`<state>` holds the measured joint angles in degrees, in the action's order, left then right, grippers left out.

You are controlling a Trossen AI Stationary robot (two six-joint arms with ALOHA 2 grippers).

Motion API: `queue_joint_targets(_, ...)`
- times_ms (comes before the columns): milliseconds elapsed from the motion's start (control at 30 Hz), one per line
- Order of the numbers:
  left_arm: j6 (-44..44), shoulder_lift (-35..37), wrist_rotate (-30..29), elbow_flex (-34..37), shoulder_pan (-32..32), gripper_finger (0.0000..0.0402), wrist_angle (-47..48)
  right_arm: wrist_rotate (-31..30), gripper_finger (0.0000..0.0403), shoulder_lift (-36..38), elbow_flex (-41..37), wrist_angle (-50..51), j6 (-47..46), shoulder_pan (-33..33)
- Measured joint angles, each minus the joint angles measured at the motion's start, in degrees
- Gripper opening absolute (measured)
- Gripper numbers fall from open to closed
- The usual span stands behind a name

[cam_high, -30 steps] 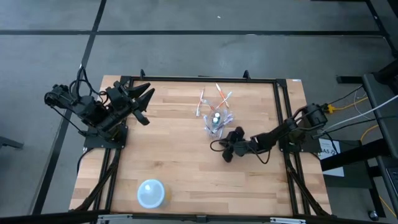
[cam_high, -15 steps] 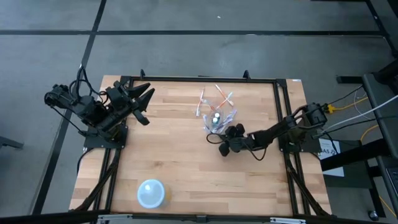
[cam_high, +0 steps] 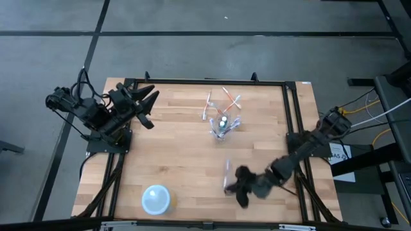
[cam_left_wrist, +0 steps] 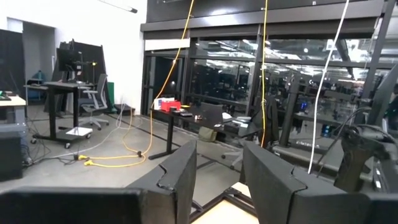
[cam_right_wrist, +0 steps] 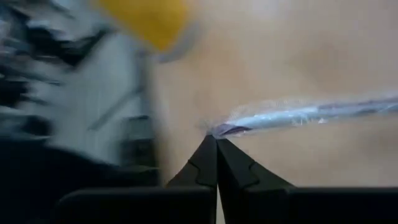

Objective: Pick & Place toothbrushing station
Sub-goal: Put the purple toothbrush into the transparent organizer

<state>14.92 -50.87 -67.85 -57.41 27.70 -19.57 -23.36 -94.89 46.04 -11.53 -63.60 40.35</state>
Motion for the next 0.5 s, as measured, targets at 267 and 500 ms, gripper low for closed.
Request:
queue_joint_targets(267,0.8,1.0,0.7,0.0,0.0,0.0127,0.0,0.6,0.0037,-4.6,11.0,12.4,-20.1,7.2)
queue_joint_targets(500,1.2,1.5,4.4,0.0,0.0,0.0127,0.6,6.4,0.0127,-6.9,11.0,16.5,-35.6,10.2)
